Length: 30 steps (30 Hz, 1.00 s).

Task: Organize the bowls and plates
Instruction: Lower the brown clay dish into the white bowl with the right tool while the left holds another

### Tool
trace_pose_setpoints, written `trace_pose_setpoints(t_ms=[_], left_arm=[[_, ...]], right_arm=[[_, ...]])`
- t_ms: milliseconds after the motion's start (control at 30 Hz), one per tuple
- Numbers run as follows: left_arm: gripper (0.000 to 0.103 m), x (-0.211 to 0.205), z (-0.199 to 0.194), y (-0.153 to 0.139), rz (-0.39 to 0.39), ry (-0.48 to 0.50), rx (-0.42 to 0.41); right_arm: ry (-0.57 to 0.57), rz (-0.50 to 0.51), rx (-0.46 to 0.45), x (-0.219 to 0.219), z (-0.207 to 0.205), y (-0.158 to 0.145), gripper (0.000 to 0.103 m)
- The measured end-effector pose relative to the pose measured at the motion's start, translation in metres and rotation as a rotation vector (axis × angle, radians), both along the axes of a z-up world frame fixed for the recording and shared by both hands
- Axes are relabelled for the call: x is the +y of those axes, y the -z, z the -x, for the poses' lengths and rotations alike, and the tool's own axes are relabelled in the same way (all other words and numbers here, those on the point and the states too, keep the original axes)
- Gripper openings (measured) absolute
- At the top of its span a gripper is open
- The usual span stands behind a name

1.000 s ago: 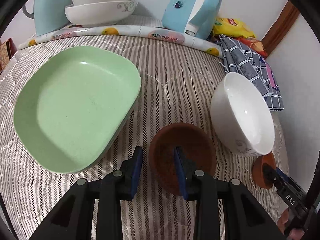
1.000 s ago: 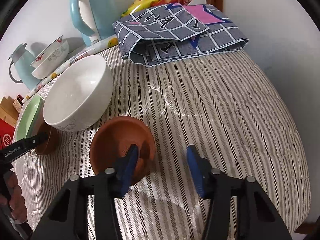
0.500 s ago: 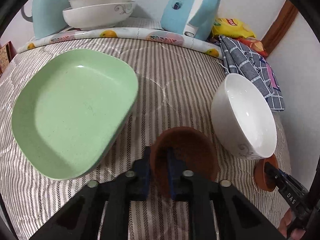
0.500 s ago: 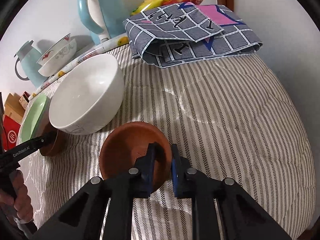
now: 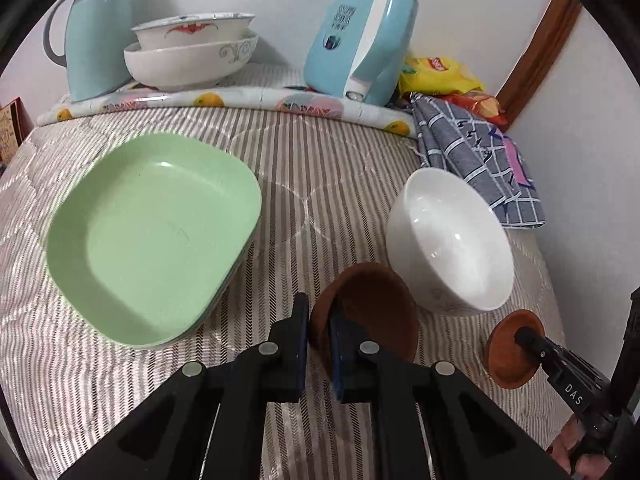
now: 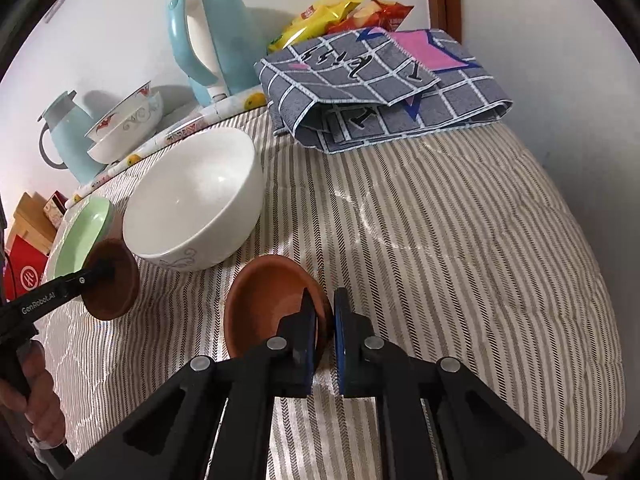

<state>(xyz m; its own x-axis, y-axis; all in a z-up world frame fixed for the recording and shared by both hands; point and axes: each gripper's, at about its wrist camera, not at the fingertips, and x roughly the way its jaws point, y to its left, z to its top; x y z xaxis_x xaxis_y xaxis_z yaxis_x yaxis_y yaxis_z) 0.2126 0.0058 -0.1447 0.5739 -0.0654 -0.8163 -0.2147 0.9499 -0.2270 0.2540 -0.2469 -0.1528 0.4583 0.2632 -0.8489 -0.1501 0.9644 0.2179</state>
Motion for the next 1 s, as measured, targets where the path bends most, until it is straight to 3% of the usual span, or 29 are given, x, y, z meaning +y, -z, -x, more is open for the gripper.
trace_pose_setpoints(t_ms=[367,633,1000], left_arm=[[0.01,0.009,0.009,-0.035,-0.007,-0.009,-0.061],[0.01,0.021,0.011,-0.06,-0.029,-0.023,-0.1],[0.01,0.044,-0.003,-0.071,-0.047,-0.065,-0.118]], right_arm=[[0.016,-0.007,-0.092,-0.002,0.007,-0.049,0.008],[-0.029,-0.006,-0.15,0.021,-0.005,-0.083,0.009],[-0.091,0.008,-0.156,0.063,-0.034,-0.088,0.009]])
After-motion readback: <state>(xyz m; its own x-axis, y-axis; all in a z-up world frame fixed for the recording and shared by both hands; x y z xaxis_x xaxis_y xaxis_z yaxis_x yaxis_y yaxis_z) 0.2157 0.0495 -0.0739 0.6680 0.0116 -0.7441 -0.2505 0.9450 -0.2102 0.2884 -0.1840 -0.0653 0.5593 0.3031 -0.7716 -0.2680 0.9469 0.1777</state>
